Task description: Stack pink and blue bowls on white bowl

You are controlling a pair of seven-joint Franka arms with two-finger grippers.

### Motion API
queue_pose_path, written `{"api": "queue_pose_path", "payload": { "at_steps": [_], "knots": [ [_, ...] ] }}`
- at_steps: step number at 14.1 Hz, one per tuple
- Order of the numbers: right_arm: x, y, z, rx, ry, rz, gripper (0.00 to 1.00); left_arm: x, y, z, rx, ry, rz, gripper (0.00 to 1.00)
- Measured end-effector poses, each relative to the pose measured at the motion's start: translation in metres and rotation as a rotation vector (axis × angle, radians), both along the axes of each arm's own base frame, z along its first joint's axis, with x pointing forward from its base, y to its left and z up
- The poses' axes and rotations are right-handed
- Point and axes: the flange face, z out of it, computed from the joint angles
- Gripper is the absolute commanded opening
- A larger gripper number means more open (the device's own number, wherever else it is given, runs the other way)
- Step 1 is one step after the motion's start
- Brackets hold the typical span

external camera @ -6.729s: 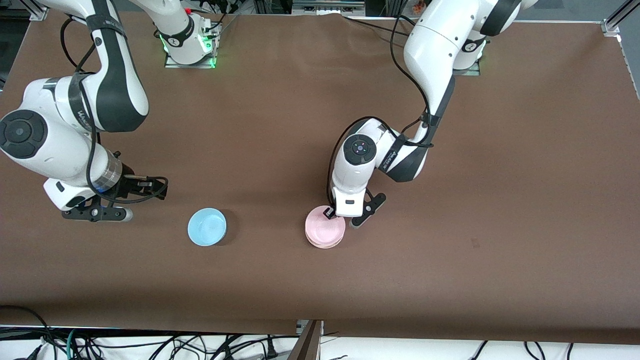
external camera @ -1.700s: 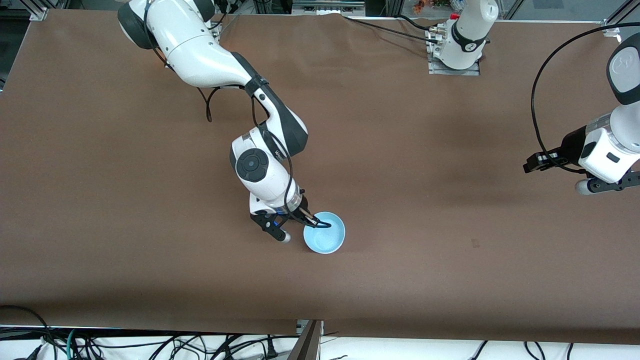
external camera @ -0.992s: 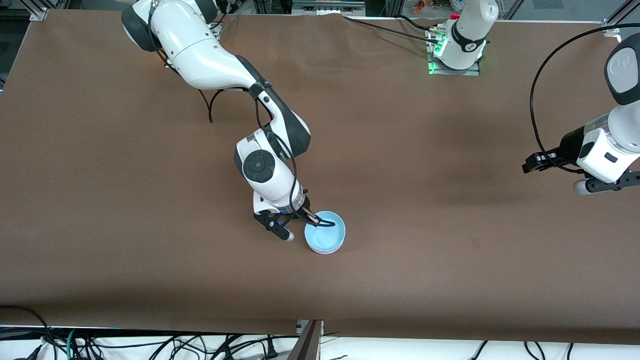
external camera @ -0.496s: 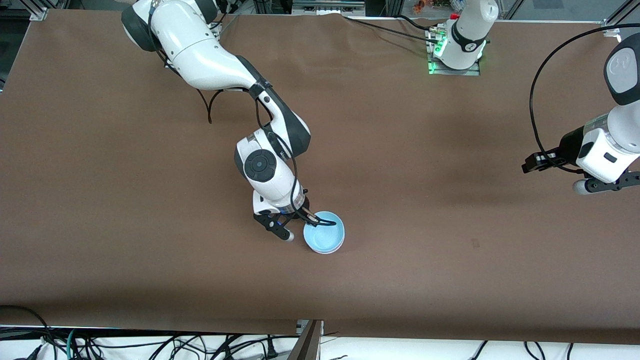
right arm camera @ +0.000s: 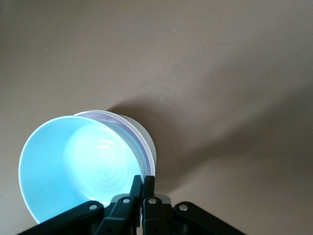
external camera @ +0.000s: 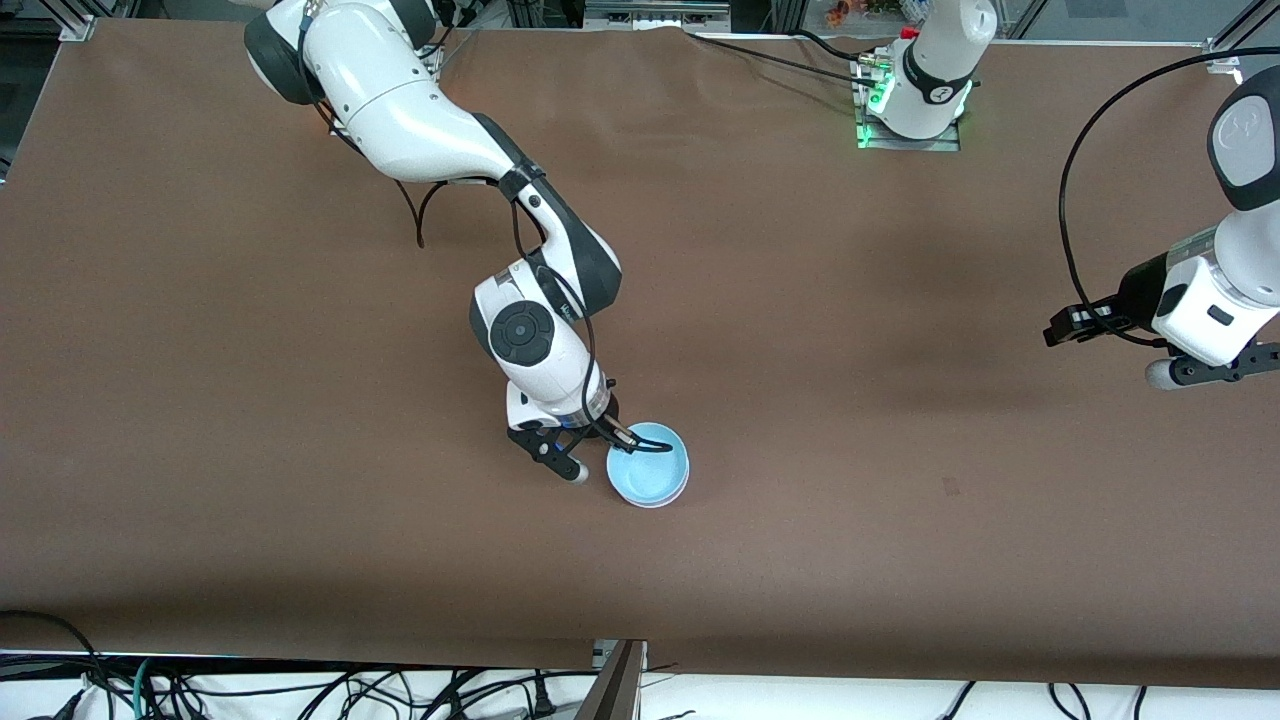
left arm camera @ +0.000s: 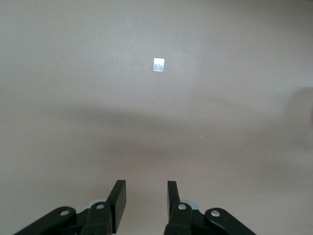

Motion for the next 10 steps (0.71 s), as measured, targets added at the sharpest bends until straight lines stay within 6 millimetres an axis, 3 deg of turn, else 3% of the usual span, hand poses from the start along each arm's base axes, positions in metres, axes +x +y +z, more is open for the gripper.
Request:
{"api": "queue_pose_path", "payload": {
  "at_steps": [1, 3, 7, 8, 10],
  "knots": [
    [-0.0001, -0.0001, -0.0010, -0.001, 0.001, 0.000, 0.06, 0.0000, 0.0000, 0.0001, 0.000, 0.000, 0.000, 0.42],
    [-0.0001, -0.0002, -0.0023, -0.002, 0.002, 0.000, 0.35, 0.0002, 0.0000, 0.0004, 0.000, -0.002, 0.000, 0.42],
    [0.0006, -0.0008, -0.0020, -0.002, 0.000, -0.001, 0.66, 0.0013, 0.0028, 0.0012, 0.042, -0.014, -0.014, 0.42],
    [0.0015, -0.0016, -0.0012, -0.002, -0.003, -0.002, 1.00, 0.0016, 0.0023, 0.0013, 0.059, -0.016, -0.023, 0.42],
    [0.0049, -0.0035, 0.0038, 0.001, -0.012, -0.006, 1.00, 0.0017, -0.0021, 0.0011, 0.075, -0.016, -0.038, 0.47]
  ]
}}
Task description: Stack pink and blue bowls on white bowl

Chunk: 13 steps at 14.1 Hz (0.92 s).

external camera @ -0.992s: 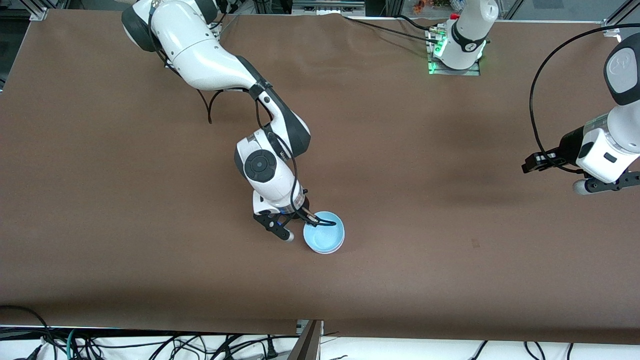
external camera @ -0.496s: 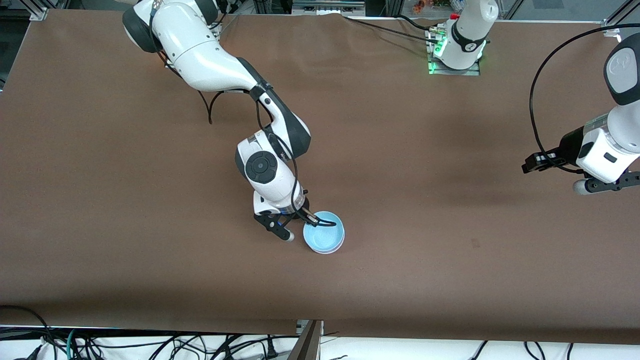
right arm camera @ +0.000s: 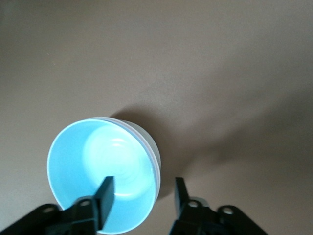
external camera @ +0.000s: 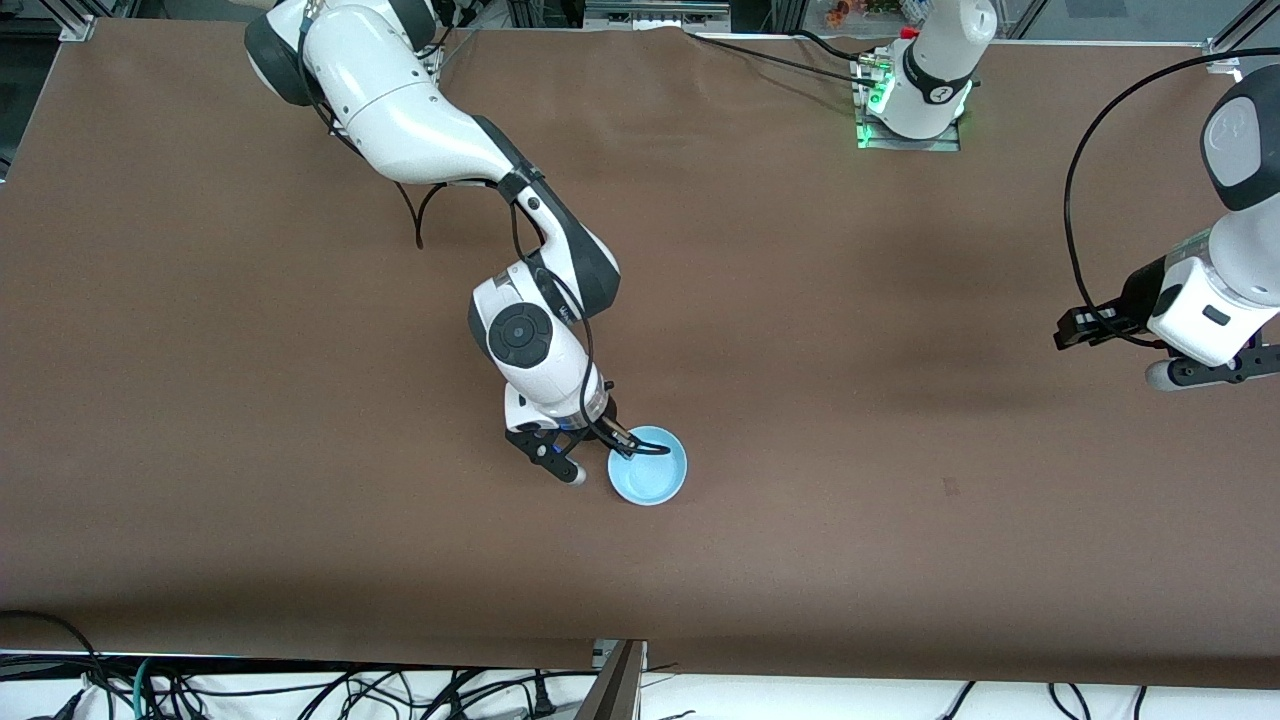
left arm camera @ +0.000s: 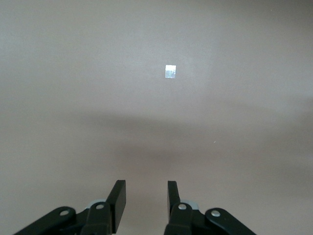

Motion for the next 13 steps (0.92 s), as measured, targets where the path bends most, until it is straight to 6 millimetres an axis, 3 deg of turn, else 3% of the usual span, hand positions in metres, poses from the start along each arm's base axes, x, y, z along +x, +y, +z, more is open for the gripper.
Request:
{"api": "queue_pose_path", "payload": {
  "at_steps": [2, 4, 5, 6, 9, 13],
  "knots": [
    [0.006, -0.005, 0.014, -0.009, -0.020, 0.013, 1.00, 0.000, -0.002, 0.000, 0.001, 0.000, -0.020, 0.55],
    [0.015, -0.021, 0.046, -0.050, -0.029, 0.062, 1.00, 0.000, -0.002, -0.001, -0.001, 0.000, -0.062, 0.68],
    [0.020, -0.034, 0.069, -0.068, -0.028, 0.083, 1.00, 0.000, -0.001, -0.001, -0.002, 0.000, -0.077, 0.80],
    [0.025, -0.051, 0.096, -0.085, -0.021, 0.107, 1.00, 0.000, 0.000, -0.001, -0.003, 0.000, -0.086, 1.00],
    [0.023, -0.119, 0.185, -0.161, 0.065, 0.260, 1.00, 0.000, 0.000, -0.002, -0.002, -0.007, -0.092, 1.00],
    [-0.005, -0.243, 0.296, -0.227, 0.183, 0.497, 1.00, 0.001, 0.003, -0.002, 0.037, -0.012, -0.111, 1.00]
  ]
}}
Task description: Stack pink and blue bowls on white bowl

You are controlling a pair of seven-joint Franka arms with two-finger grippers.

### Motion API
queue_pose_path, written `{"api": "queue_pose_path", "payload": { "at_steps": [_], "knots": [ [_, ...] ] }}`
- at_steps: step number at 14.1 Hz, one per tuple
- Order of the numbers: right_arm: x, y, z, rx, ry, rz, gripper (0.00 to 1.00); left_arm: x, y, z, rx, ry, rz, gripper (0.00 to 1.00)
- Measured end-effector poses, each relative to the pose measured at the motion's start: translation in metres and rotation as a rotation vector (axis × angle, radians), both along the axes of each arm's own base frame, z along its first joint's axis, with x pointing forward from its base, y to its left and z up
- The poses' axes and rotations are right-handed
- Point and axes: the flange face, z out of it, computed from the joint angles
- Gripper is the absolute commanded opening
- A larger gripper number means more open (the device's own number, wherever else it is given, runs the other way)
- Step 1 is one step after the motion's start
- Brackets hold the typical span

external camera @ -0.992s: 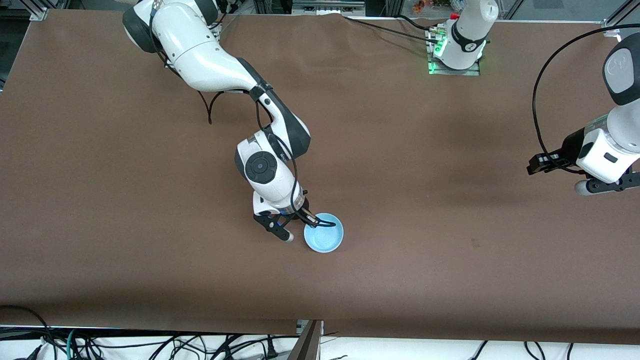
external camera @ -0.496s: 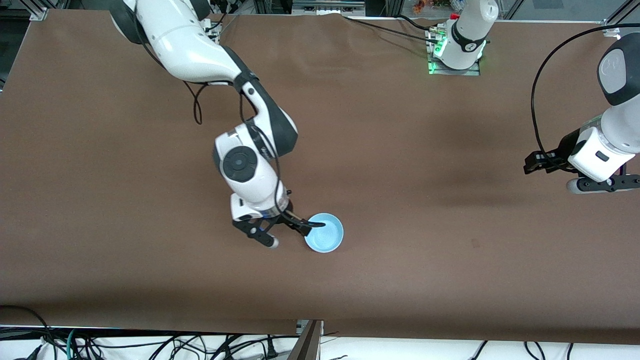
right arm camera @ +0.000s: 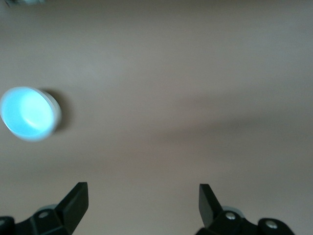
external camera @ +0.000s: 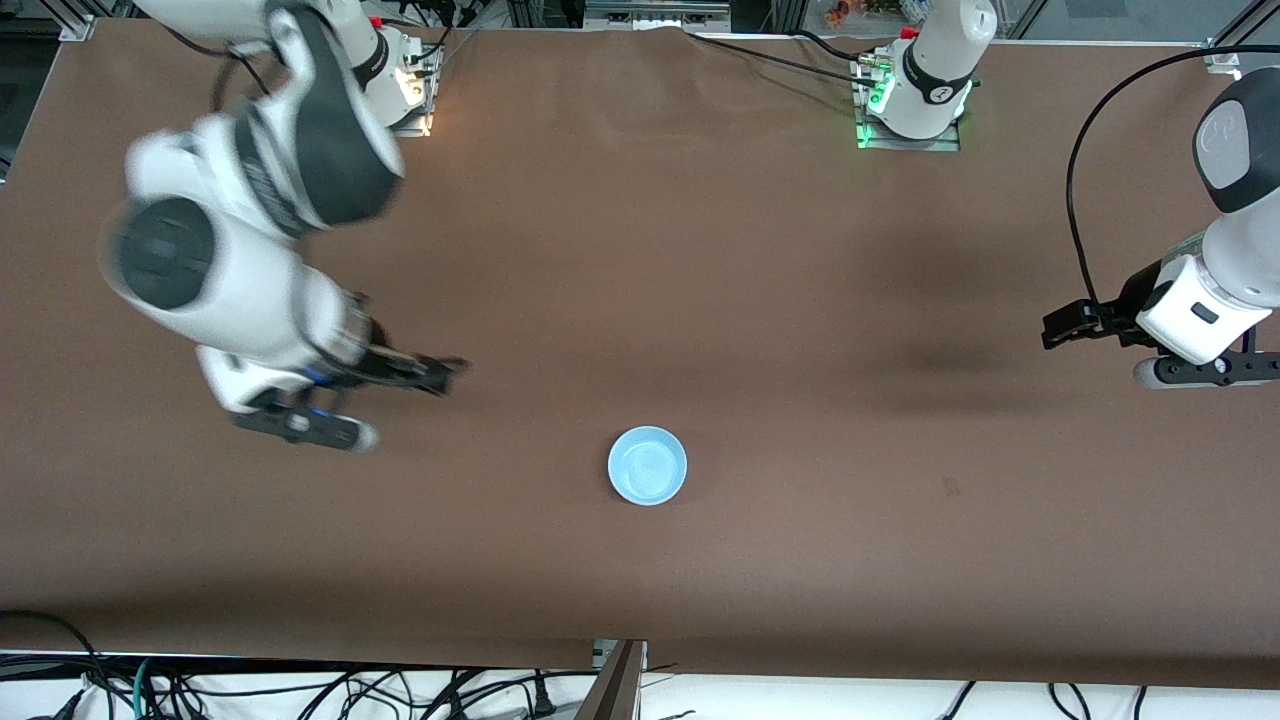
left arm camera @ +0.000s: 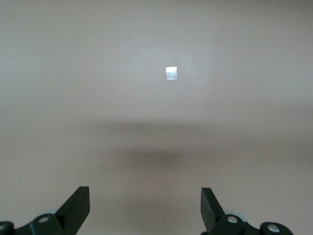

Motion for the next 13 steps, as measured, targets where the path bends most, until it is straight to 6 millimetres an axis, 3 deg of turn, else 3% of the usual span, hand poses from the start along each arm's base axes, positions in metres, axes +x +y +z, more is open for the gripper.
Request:
{"api": "queue_pose_path", "payload": {
  "at_steps": [3, 7, 10, 13],
  "knots": [
    [-0.031, -0.073, 0.051, -0.011, 0.044, 0.088, 1.00, 0.000, 0.000, -0.001, 0.003, 0.001, -0.007, 1.00],
    [-0.089, -0.140, 0.066, 0.012, 0.045, 0.105, 1.00, 0.000, -0.001, -0.001, 0.003, 0.002, -0.009, 1.00],
    [-0.131, -0.143, 0.072, 0.001, 0.026, 0.149, 1.00, 0.000, -0.001, -0.001, 0.003, 0.002, -0.010, 1.00],
    [-0.140, -0.134, 0.078, -0.006, 0.004, 0.169, 1.00, 0.000, -0.006, -0.003, 0.002, 0.003, -0.018, 1.00]
  ]
}}
